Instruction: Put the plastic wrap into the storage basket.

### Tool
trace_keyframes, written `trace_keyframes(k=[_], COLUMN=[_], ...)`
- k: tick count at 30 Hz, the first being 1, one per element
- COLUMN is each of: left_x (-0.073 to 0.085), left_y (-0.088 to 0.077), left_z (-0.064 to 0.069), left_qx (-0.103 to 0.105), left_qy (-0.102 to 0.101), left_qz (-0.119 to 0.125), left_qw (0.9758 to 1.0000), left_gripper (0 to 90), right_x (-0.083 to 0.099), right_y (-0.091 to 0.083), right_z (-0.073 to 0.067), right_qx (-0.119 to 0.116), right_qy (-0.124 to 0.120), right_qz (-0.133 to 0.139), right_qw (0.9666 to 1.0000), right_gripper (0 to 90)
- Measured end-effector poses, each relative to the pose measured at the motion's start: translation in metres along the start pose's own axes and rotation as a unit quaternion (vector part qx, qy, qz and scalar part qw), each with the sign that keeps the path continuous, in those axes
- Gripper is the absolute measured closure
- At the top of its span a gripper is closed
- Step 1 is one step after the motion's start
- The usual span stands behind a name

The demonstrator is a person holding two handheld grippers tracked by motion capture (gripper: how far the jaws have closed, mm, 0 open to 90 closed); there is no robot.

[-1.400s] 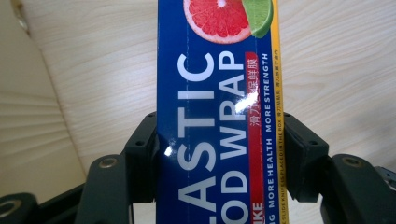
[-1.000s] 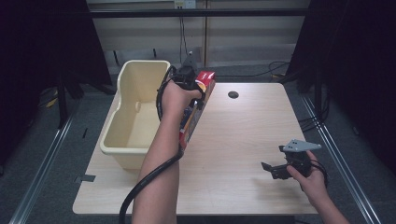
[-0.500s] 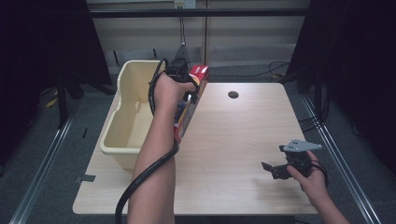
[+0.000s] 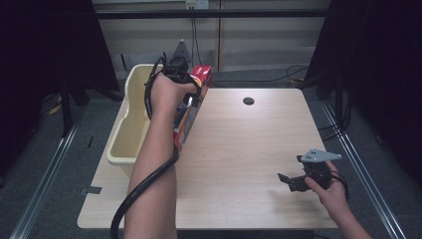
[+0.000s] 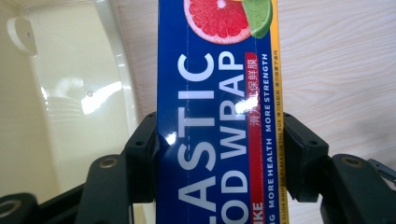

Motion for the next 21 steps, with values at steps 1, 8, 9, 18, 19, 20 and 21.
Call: trace_keyframes(k=[1,8,9,18,19,20,21], left_x=[0.000,0.002,0.002,0.005,0.006,0.006,0.006], left_y=[-0.001,-0.010,-0.012,-0.021,-0.022,-0.023,-0.024], left_z=[-0.002,-0.014,-0.016,-0.029,-0.031,-0.031,-0.033], left_qx=[-0.002,-0.007,-0.007,-0.015,-0.013,-0.011,-0.010], left_qy=[0.003,-0.011,-0.013,-0.029,-0.032,-0.037,-0.037], left_qz=[0.000,0.002,0.002,0.006,0.007,0.006,0.009], left_qw=[1.0000,0.9999,0.9999,0.9994,0.9994,0.9992,0.9992], left_gripper=[41.0,41.0,41.0,41.0,41.0,41.0,41.0], right_x=[0.000,0.000,0.000,0.000,0.000,0.000,0.000], right_y=[0.000,0.001,0.001,0.000,0.000,0.000,0.001], right_z=[-0.001,-0.002,-0.001,0.000,0.000,-0.001,-0.001], right_qx=[0.000,-0.001,0.002,0.004,0.002,0.002,0.001], right_qy=[0.003,0.001,0.002,0.003,0.002,0.001,0.001], right_qz=[-0.002,-0.004,-0.004,-0.002,-0.003,-0.003,-0.003], right_qw=[1.0000,1.0000,1.0000,1.0000,1.0000,1.0000,1.0000], right_gripper=[1.9,2.0,2.0,2.0,2.0,1.9,2.0])
Point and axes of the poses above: each handheld gripper's, and its own axes: y roughly forward along the jaws, x roughly out of its underside, z roughly to its right, the point moved 7 cm from there along y, roughly forward along the jaws, and after that the axes turned 6 degrees about z, right-handed, at the moved point
